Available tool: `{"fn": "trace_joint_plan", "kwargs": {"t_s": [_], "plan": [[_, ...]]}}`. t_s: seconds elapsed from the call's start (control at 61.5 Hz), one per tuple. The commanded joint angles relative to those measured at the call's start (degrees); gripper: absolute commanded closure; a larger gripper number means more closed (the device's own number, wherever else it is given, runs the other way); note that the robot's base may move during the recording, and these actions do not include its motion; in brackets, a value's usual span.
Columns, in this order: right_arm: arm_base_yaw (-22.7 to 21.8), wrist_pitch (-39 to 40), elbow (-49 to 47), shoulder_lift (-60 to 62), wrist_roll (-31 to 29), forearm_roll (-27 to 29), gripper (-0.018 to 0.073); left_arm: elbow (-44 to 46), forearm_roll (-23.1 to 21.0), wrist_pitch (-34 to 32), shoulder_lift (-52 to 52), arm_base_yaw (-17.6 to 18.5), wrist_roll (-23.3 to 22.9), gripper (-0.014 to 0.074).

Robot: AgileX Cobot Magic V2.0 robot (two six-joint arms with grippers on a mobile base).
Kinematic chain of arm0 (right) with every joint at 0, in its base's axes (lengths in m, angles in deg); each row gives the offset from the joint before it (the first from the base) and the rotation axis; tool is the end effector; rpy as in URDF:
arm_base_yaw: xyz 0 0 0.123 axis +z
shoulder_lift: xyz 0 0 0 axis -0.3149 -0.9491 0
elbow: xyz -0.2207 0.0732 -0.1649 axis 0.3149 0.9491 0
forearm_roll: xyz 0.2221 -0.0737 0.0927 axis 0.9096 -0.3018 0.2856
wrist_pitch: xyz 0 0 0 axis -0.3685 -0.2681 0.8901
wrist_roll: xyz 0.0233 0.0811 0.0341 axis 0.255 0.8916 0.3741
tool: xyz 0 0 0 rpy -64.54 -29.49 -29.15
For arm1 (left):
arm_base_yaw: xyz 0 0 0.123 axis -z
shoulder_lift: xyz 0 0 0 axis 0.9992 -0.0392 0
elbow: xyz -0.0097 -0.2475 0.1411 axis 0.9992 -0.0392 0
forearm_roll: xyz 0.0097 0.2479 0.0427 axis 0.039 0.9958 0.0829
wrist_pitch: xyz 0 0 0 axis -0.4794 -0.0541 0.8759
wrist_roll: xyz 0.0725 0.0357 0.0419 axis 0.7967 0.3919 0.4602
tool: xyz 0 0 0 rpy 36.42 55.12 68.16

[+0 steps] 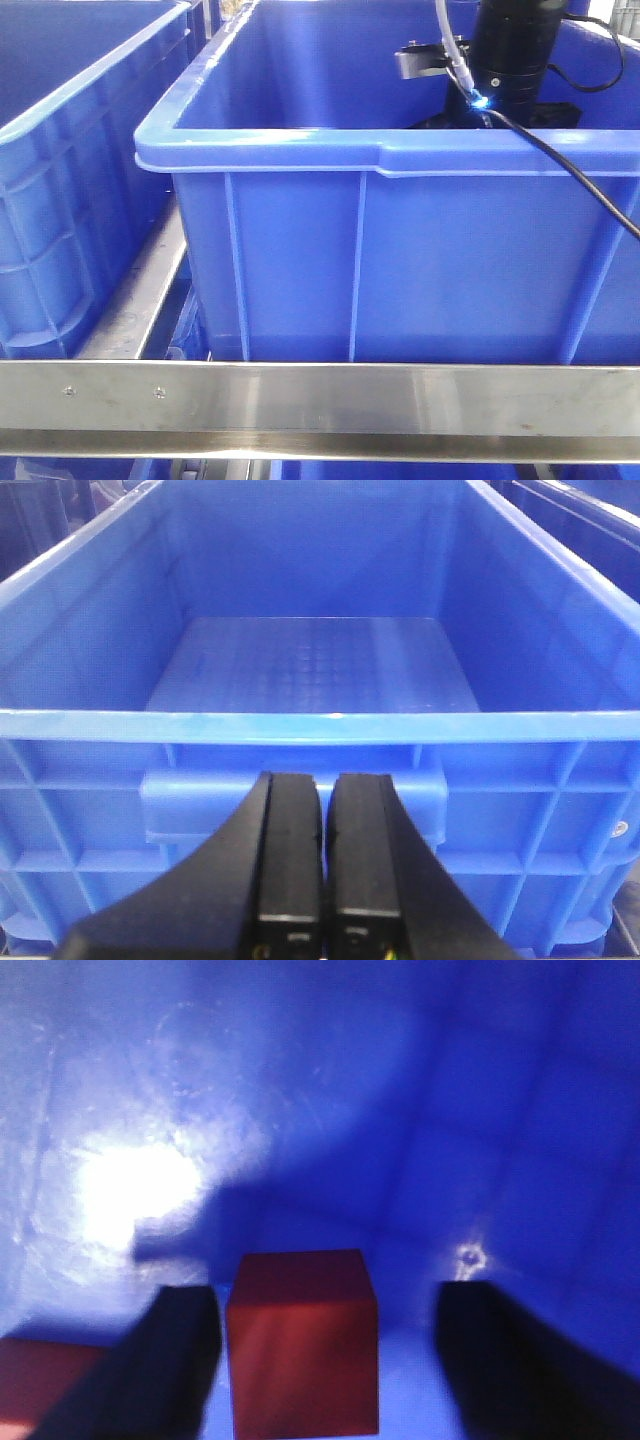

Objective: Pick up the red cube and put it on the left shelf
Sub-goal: 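Open the right gripper to release the cube and raise it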

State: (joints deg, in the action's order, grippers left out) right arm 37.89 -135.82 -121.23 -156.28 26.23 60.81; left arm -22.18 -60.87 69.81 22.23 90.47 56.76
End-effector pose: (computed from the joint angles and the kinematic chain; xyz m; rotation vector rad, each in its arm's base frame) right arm 0.4037 0.1336 0.2250 -0.3057 2.7293 -0.0169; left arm 0.0563 -0.0025 0.1990 0.0269 1.6119 -0.0455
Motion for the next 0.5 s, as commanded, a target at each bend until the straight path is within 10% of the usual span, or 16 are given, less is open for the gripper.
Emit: {"fn": "trace_joint_plan", "kwargs": {"t_s": [0.0, 0.488], "plan": [[-0.29, 0.61, -1.97, 3.86, -0.11, -1.05, -0.0045, -1.32, -0.29, -4.94, 0.94, -0.16, -0.05, 0.0495], [1.81, 3.65, 1.89, 19.63, -0.57, -1.05, 0.0036, -1.32, -0.29, -4.94, 0.94, -0.16, -0.05, 0.0495]]}}
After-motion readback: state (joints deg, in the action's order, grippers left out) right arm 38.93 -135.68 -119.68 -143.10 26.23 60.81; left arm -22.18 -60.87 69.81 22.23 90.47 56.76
